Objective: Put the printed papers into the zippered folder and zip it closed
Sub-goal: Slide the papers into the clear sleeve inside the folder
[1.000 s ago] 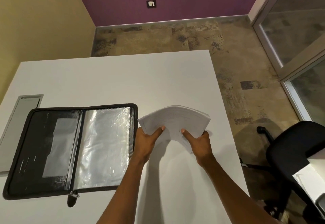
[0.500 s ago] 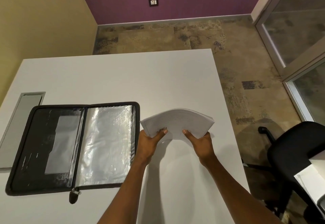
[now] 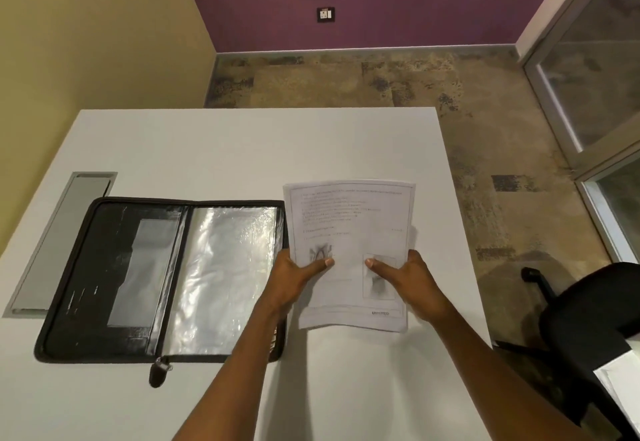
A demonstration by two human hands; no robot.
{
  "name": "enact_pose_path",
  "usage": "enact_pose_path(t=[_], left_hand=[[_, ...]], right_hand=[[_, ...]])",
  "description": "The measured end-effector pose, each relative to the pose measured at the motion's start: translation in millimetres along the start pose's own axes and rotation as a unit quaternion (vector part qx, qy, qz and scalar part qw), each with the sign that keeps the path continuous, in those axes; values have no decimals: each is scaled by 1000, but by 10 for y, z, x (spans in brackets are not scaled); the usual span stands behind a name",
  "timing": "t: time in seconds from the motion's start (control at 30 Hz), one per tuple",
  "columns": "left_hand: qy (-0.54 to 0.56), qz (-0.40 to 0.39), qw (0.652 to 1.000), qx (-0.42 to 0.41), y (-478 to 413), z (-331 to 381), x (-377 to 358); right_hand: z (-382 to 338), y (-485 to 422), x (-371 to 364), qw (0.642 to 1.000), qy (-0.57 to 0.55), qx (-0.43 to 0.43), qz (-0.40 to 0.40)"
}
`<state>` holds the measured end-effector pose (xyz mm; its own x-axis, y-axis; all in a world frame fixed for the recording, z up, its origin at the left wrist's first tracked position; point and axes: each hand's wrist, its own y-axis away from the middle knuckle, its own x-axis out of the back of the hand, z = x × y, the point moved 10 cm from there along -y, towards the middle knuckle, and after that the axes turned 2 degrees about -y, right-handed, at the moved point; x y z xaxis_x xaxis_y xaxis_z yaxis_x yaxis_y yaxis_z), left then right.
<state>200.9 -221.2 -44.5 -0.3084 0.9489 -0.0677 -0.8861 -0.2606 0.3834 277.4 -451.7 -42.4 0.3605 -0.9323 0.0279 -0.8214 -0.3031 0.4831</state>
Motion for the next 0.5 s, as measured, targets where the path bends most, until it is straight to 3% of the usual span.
enact_pose_path(t=[0.2,0.5], left_hand=[[42,1,998,43,171,91,519],[39,30,998,38,63,363,1487]], right_hand=[[-259,-4,-653,991,39,-5,-128],[-682,-407,-1612,984,-44,-43,-165]])
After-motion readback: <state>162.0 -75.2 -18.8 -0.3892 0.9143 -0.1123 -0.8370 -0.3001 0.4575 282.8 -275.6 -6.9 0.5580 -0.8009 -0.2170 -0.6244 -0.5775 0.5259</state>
